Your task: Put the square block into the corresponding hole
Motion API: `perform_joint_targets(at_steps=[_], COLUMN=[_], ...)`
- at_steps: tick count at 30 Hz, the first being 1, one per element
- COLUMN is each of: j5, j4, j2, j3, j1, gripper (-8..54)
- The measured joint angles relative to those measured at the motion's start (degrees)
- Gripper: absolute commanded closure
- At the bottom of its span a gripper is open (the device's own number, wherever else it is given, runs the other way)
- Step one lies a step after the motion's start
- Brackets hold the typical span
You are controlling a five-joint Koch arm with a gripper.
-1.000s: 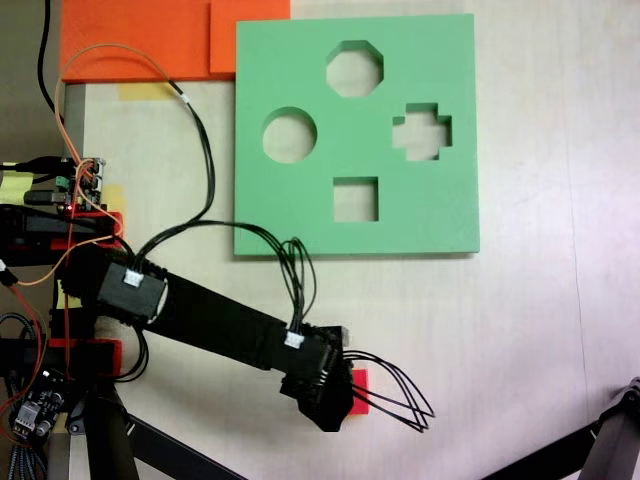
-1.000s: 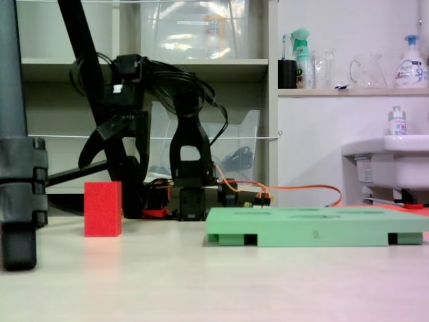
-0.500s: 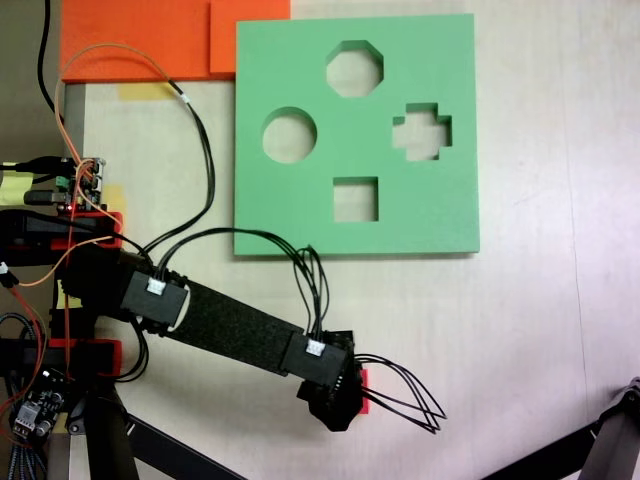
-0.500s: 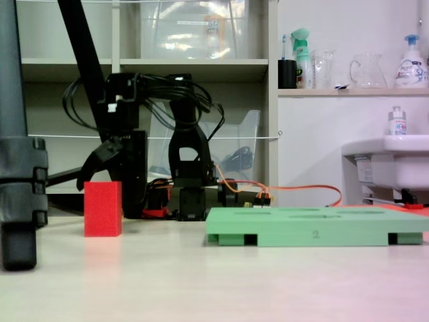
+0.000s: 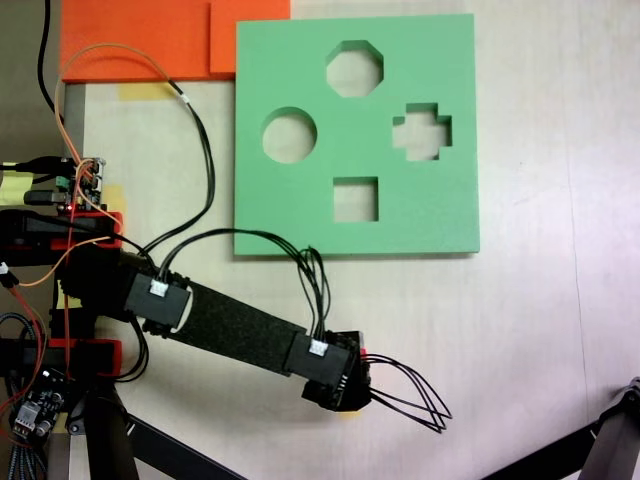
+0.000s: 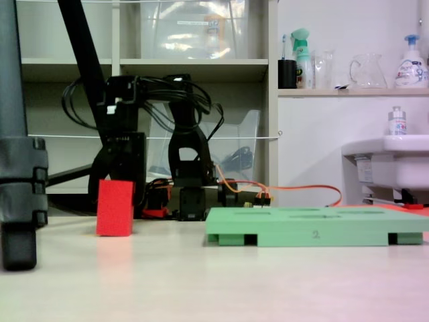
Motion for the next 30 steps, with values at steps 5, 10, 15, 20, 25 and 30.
perform_joint_targets(at_steps=[5,10,15,20,25,30], j5=[0.0,0.35,8.44,23.12,43.68,50.01], j4=[0.62,4.04,11.43,13.1,13.27,13.71], j2=[-0.53,2.37,7.03,13.45,12.57,7.12], j3=[-0.26,-1.05,-3.69,-4.48,-9.32,-14.85], j1=[0.44,-0.53,-7.91,-20.92,-35.6,-42.89], gripper=[27.9,28.8,31.8,31.8,31.8,31.7])
